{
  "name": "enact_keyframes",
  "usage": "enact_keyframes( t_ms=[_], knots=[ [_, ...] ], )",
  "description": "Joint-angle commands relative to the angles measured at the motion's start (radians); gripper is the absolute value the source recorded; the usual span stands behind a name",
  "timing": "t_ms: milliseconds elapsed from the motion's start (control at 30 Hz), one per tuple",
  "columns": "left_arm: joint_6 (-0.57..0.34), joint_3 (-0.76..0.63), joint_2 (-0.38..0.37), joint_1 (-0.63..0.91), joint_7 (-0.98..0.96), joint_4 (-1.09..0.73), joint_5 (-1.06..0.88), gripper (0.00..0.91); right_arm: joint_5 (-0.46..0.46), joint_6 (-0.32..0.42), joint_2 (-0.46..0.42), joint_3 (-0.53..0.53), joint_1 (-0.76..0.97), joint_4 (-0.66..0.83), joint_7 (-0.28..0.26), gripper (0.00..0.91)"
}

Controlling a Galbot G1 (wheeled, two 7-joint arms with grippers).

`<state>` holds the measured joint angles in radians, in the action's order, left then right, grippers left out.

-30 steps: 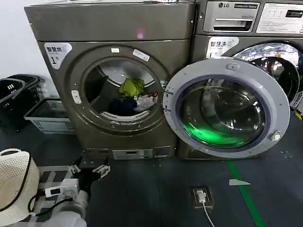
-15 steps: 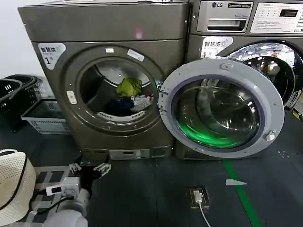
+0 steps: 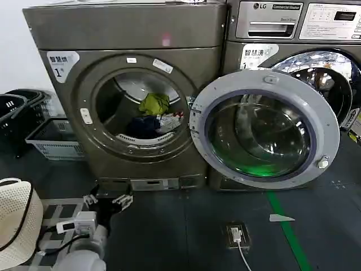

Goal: Grasp the clothes from the dryer.

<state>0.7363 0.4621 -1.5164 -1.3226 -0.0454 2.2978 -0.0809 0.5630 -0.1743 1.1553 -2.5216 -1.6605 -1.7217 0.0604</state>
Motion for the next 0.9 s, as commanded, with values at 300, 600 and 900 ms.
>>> enact_keyframes(
  t_ms=[300, 600, 900],
  knots=[
    [0.049, 0.004, -0.004, -0.006, 0.001, -0.002, -0.002, 0.907, 0.004, -0.001, 0.002, -0.002, 0.000, 0.002, 0.003, 0.907],
    [0.049, 0.004, -0.001, -0.008, 0.003, -0.002, -0.002, 0.907, 0.001, -0.003, 0.005, -0.001, 0.000, 0.000, 0.004, 0.907],
    [0.049, 0.006, -0.001, 0.011, 0.002, -0.008, -0.002, 0.907, 0.001, -0.006, -0.007, -0.011, -0.003, 0.009, 0.005, 0.907]
  ],
)
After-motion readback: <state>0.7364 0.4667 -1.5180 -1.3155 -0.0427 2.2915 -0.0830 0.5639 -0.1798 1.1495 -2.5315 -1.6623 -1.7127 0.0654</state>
